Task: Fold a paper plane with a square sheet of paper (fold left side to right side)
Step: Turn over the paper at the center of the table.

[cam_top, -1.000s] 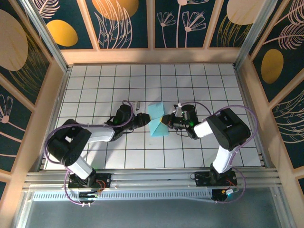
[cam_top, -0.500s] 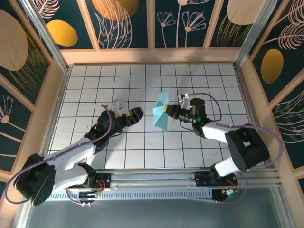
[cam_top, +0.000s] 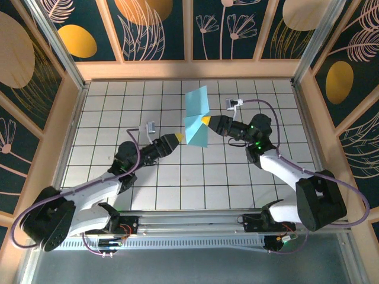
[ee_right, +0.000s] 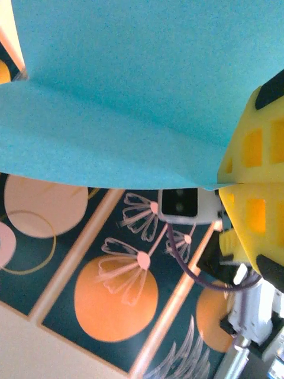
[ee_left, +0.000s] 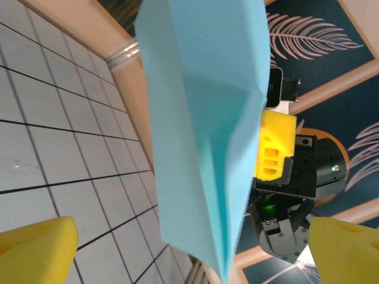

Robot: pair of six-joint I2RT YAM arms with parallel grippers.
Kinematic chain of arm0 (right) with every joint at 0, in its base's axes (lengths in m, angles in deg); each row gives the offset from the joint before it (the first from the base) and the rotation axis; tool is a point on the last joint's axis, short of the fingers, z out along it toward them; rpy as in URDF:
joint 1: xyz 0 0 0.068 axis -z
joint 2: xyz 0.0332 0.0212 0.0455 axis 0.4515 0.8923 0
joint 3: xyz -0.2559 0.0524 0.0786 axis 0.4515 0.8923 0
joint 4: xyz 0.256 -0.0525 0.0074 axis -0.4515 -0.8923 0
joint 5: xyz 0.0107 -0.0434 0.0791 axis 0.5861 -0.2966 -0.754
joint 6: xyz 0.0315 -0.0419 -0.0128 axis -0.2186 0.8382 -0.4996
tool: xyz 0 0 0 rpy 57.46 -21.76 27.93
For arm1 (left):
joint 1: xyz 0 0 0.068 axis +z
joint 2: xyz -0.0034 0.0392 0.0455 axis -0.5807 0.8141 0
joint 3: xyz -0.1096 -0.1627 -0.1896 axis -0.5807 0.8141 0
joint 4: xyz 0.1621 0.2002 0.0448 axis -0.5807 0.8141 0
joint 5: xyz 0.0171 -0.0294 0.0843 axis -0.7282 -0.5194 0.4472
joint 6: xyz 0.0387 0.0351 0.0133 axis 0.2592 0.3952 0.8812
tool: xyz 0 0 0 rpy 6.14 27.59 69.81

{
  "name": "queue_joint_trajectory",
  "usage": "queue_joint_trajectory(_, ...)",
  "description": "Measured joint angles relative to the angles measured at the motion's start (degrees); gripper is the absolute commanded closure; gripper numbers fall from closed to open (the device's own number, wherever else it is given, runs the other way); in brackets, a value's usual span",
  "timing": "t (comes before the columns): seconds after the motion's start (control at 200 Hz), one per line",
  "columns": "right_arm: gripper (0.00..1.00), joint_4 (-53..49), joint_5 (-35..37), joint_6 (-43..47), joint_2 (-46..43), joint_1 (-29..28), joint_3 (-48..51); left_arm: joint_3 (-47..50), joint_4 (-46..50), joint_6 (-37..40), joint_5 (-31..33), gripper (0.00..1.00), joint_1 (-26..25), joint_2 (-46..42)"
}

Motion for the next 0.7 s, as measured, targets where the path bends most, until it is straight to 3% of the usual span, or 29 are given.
queue_joint_trajectory(0.23,1.00,4.22,-0.79,-3.65,2.21,-2.40,0.00,-1.38,-10.14,-5.22,-3.74,0.17,0.00,6.40)
queue_joint_trajectory(0.571,1.00,5.55,-0.52,-4.55,2.80,-2.54,1.11,-2.67,-14.64,-7.26,-4.68,0.60,0.00,7.80)
queue_joint_trajectory(0.701,0.93,5.64,-0.52,-4.50,2.80,-2.54,1.36,-2.67,-14.47,-7.45,-4.46,0.77,0.00,8.13)
